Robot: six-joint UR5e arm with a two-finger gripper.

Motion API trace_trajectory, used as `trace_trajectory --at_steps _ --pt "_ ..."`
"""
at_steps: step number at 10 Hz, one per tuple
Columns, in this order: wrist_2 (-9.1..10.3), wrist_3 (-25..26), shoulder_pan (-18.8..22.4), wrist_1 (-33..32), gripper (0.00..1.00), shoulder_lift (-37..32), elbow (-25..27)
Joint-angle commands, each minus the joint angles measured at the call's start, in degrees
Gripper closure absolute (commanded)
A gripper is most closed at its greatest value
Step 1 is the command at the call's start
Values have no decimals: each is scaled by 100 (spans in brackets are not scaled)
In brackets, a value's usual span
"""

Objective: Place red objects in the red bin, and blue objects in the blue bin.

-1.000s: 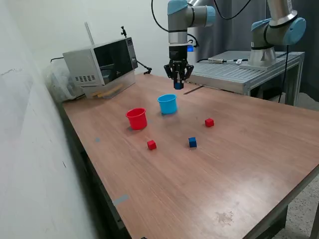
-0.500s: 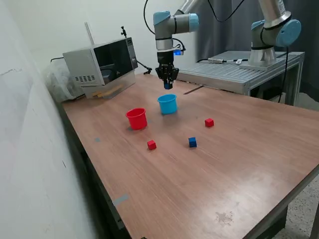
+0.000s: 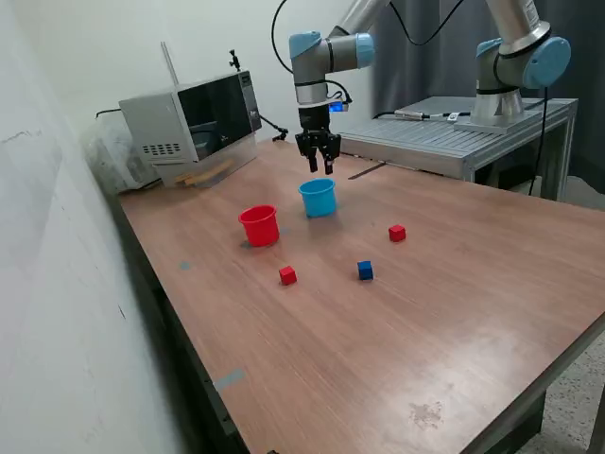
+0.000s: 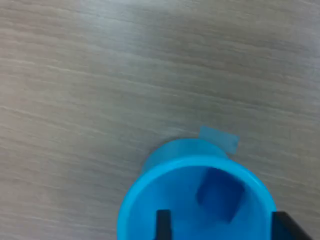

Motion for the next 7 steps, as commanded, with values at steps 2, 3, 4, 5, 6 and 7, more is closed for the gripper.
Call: trace_trajectory --at_steps 2,3,4,5,6,7 --pt "10 -2 0 -5 0 -4 1" --pt "1 7 78 13 0 -74 1" --pt "1 68 244 30 0 -345 18" --pt "1 112 724 213 0 -695 1" --pt "1 565 1103 502 0 -1073 -16" --pt "1 1266 1525 827 0 -1425 -104"
